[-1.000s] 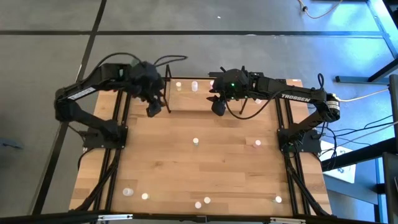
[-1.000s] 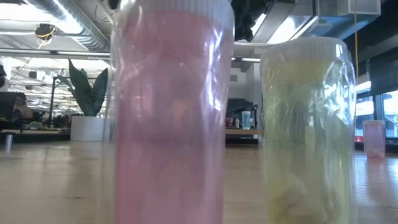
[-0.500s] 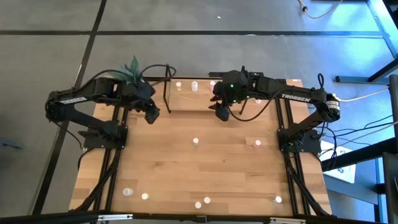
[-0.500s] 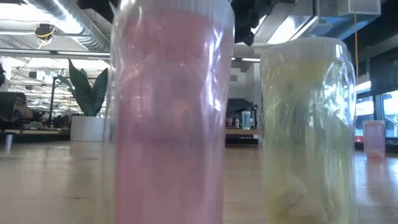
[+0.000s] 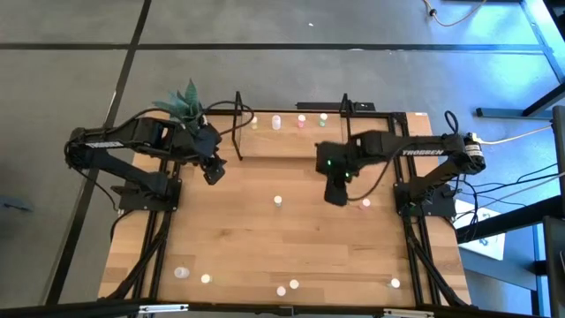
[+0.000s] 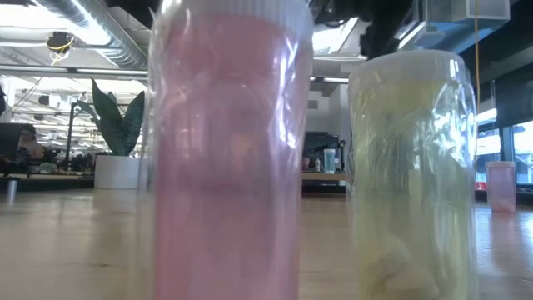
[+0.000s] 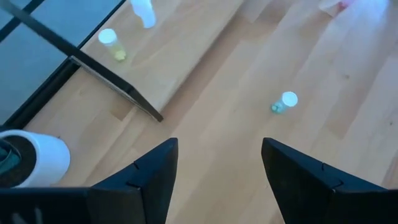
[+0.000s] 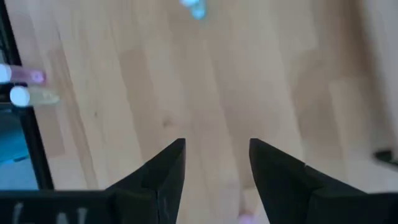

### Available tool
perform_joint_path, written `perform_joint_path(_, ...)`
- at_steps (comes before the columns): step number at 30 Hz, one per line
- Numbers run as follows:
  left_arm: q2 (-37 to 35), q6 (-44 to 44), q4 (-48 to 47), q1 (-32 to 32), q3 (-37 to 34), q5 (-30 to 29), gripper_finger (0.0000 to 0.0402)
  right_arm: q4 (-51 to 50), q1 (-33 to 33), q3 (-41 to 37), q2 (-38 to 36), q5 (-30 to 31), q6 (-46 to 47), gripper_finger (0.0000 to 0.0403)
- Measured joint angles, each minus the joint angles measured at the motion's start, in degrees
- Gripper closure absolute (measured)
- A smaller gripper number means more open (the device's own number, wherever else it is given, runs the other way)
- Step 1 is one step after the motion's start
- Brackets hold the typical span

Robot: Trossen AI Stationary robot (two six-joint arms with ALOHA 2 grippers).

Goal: Pick and place medicine bottles onto shelf by color
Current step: Put the top pink pill bottle on the shelf aligned with the other pink pill bottle

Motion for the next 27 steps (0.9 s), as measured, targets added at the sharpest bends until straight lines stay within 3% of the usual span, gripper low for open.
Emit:
perform_joint_path(10,0.00,1.92,0.41,-2.53,0.00,-0.92,0.0176,-9.42,10.62,0.02,-6.25,5.49,18.06,0.0224)
perform_joint_path(14,0.00,2.02,0.42,-3.33,0.00,-2.69,0.0176,-15.22,14.31,0.02,-7.61,9.06,17.92,0.0224)
perform_joint_path(27,0.00,2.00,0.54,-3.56,0.00,-2.84,0.0176,-19.12,15.17,0.02,-7.63,9.24,10.37,0.0224)
